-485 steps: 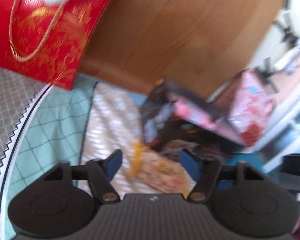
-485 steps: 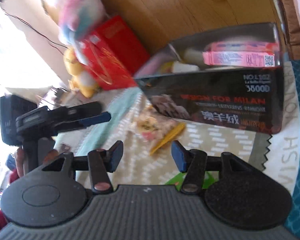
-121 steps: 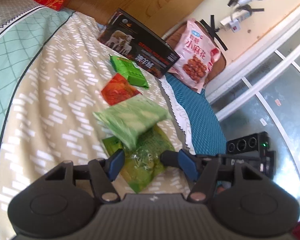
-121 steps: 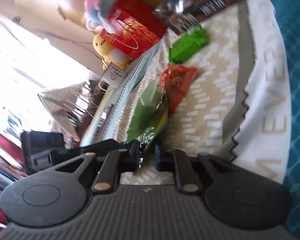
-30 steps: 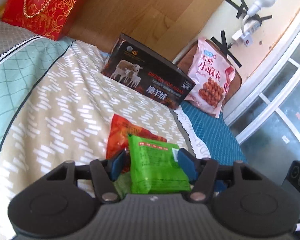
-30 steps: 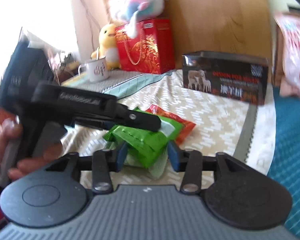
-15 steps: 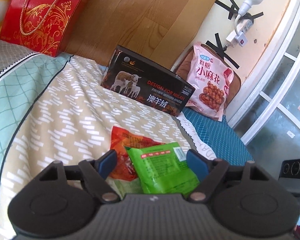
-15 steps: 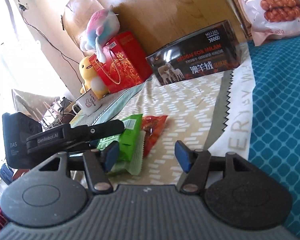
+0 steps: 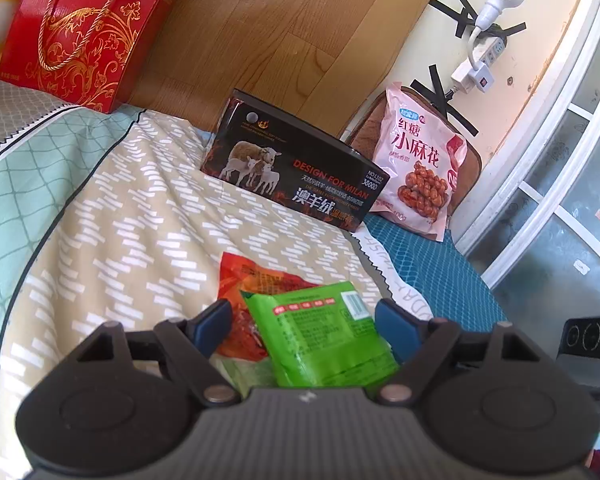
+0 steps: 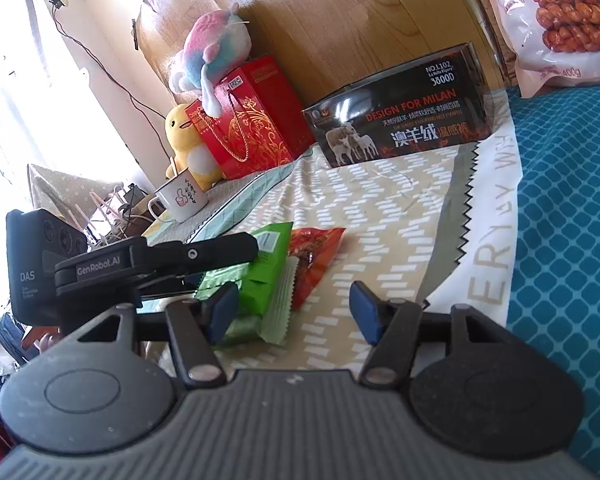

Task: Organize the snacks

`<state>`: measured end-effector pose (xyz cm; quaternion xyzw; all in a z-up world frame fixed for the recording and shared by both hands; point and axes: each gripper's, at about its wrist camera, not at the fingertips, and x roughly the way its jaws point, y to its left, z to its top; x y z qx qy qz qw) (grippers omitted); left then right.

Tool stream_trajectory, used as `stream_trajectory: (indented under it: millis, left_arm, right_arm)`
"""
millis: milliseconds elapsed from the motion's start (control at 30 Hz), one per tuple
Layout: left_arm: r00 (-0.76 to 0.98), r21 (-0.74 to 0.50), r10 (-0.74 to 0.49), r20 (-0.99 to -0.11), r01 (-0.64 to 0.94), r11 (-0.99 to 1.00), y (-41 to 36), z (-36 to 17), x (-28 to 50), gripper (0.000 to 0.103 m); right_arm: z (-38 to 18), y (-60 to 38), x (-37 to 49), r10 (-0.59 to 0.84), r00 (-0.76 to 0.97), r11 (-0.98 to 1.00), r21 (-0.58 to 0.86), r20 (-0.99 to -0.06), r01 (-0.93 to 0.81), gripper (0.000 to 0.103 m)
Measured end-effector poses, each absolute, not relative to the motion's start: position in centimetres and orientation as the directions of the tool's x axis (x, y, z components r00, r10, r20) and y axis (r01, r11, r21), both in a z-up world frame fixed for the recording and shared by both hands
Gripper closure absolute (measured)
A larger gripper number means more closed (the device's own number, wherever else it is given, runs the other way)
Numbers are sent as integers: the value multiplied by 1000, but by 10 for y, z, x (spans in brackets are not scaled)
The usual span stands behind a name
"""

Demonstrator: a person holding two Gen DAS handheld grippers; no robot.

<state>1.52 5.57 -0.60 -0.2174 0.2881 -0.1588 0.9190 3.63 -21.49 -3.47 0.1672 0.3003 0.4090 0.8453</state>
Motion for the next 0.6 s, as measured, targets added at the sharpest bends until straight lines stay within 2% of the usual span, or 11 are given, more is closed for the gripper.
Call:
stream_trajectory:
  millis: [600]
  left_arm:
    - [784, -472, -409, -467, 170, 865, 53, -6, 15, 19]
  right_arm:
    - [-35, -214, 37, 791, 485, 611, 527, -373, -591, 39]
